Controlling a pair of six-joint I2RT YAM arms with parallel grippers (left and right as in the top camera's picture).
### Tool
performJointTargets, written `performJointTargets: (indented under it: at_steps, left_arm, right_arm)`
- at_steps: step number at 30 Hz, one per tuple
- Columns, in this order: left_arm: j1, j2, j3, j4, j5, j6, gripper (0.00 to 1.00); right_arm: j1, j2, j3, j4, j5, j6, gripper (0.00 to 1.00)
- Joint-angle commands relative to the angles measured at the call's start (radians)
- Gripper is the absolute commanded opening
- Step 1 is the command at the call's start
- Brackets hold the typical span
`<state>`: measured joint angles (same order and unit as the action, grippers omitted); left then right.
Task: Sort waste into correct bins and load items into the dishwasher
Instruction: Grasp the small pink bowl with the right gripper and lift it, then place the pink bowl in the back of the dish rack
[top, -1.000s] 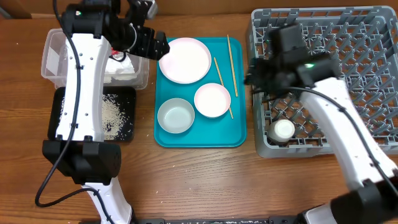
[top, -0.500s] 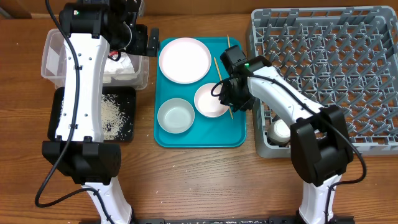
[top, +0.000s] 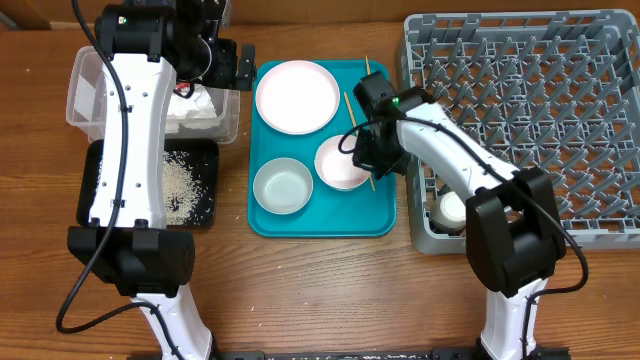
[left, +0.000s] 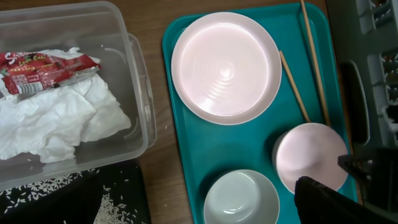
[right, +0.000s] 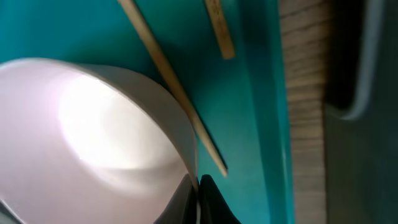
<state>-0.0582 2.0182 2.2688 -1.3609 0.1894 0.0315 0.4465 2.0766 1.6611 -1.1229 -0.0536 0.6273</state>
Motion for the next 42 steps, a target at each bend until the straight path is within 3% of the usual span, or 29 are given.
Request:
performJointTargets:
  at_steps: [1,4,8,13,15,28,42]
  left_arm:
    - [0.005,-0.011,0.006,0.004,-0.010,-0.010,1.00]
    - [0.005,-0.011,0.006,0.004,-0.010,-0.010,1.00]
    - [0.005,-0.011,0.006,0.004,-0.010,-0.010,1.00]
    - [0.005,-0.011,0.006,0.004,-0.010,-0.010,1.00]
    - [0.005,-0.011,0.006,0.005,-0.010,-0.010,1.00]
    - [0.005,-0.011,0.006,0.005,-0.010,-0.010,1.00]
    - [0.005,-0.011,0.006,0.005,-0.010,-0.010,1.00]
  right_arm:
    - [-0.030,-0.091,0.189,-0.071,0.088,-0.035,0.04]
    - [-0.061,-0.142,0.385,-0.179,0.232,-0.090,0.04]
    - [-0.096,-0.180,0.590,-0.291,0.581,-0.090,0.04]
    - [-0.114,-0.177,0.609,-0.257,1.036,-0.090,0.04]
    - [-0.122,-0.158,0.587,-0.207,1.124,-0.113,0.04]
    - [-0.141,0.159,0.498,0.280,1.303,-0.458,0.04]
    - [-0.145,0.323,0.498,0.279,1.344,-0.460,0.04]
